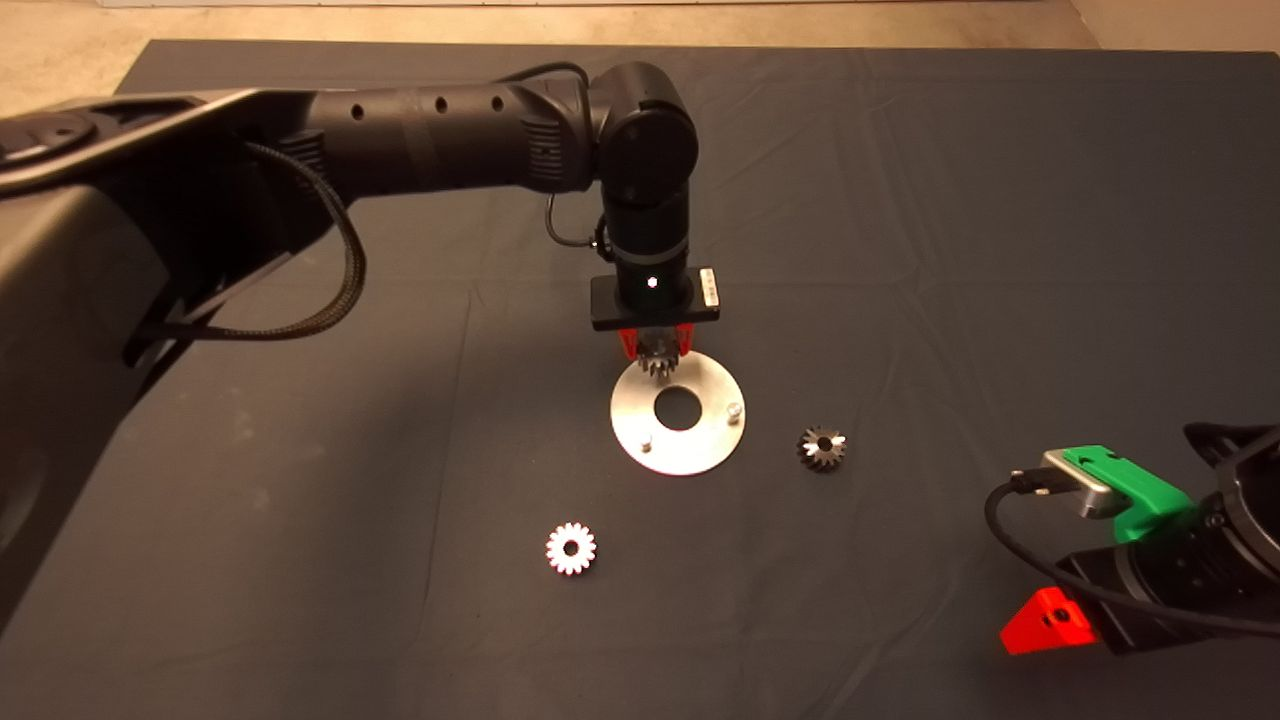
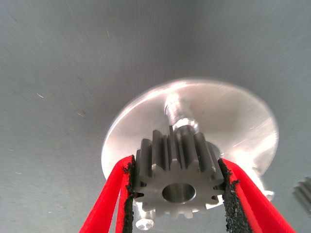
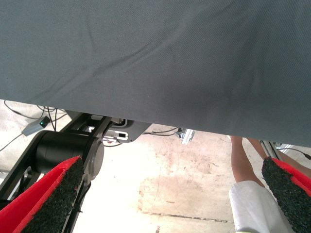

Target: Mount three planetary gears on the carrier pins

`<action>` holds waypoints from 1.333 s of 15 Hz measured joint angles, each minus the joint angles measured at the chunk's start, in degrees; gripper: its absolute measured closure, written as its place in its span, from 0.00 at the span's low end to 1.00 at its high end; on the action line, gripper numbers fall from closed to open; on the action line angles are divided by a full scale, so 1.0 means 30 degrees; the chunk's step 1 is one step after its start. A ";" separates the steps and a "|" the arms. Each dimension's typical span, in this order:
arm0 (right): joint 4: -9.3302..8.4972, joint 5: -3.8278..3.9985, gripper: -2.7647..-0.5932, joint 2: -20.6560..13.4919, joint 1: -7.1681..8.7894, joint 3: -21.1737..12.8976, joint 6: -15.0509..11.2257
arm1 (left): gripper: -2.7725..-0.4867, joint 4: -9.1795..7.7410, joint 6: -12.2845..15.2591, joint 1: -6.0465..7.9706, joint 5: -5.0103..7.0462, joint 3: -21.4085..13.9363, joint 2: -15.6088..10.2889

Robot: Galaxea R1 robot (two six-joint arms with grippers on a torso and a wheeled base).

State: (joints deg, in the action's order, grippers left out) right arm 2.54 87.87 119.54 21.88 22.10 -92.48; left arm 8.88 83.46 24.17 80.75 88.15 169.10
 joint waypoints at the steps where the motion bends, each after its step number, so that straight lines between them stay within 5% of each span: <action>1: 0.0000 -0.0008 0.02 0.0000 0.0000 0.0000 0.0000 | 0.78 -0.0043 0.0000 -0.0070 -0.0016 0.0000 0.0004; 14: 0.0000 0.0000 0.02 0.0000 0.0000 0.0000 0.0000 | 0.78 -0.0031 -0.0626 0.0056 -0.0918 0.0207 0.0041; 20: 0.0000 0.0000 0.02 0.0000 0.0000 0.0000 0.0000 | 0.78 -0.0031 -0.1000 0.0056 -0.0955 0.0211 0.0038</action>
State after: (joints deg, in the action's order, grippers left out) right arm 2.54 87.87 119.54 21.88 22.10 -92.48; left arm 8.79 80.46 24.33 77.89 88.78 169.21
